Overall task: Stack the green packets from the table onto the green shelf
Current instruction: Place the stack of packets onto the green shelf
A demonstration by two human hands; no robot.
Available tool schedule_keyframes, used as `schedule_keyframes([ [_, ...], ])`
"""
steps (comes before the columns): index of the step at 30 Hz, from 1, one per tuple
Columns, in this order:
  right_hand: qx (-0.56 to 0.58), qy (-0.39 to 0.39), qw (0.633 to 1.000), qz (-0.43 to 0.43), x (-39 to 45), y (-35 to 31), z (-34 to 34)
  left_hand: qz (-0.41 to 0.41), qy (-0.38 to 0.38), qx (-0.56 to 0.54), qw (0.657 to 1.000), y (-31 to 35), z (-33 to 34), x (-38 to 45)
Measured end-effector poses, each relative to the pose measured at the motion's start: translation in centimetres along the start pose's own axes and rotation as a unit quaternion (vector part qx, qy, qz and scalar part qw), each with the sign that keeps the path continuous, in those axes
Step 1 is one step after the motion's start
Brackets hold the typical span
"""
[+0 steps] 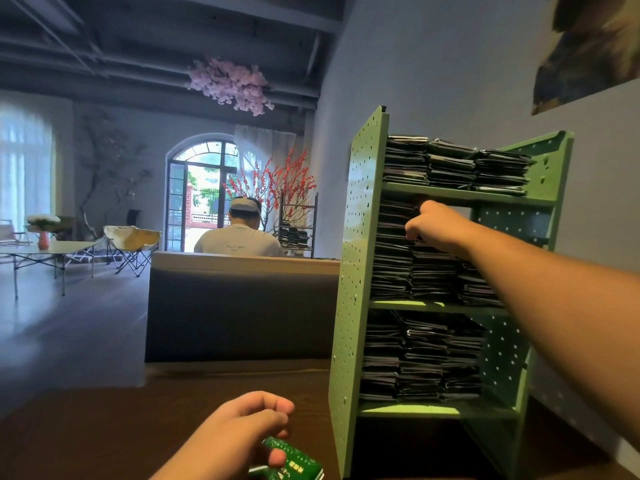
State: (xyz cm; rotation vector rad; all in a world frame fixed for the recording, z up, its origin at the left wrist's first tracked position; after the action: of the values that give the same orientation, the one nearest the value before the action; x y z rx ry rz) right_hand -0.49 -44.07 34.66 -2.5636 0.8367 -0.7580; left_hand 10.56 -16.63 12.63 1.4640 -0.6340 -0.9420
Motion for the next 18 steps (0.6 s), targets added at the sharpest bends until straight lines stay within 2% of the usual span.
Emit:
schedule_keyframes([
  [5,0.009,0.024,1.0,-0.005,-0.4,0.3,0.0,0.007,0.024,0.013,1.0,0.3,1.0,-0.2],
  [12,-0.101,0.067,0.992,-0.037,-2.4,1.7,0.7,0.019,0.056,0.015,0.998,0.9,2.0,-1.5],
  [15,-0.154,0.127,0.976,-0.084,-4.0,2.0,0.7,0.031,0.067,0.018,0.997,1.0,2.4,-2.1],
  [18,-0.155,0.221,0.951,-0.152,-6.1,1.5,0.8,0.049,0.074,0.027,0.996,1.1,2.8,-2.9],
])
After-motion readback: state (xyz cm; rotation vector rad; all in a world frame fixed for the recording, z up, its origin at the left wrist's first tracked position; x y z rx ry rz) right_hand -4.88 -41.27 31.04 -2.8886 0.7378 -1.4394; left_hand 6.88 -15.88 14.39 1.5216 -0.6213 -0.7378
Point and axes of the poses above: each hand's wrist, its own x-axis towards the middle knuckle, its own z-axis out of the palm, y = z × x, the point moved 2 cm from there along x, towards the middle knuckle, and after that the axes turned 4 degrees about -y, right-handed, at the moved point
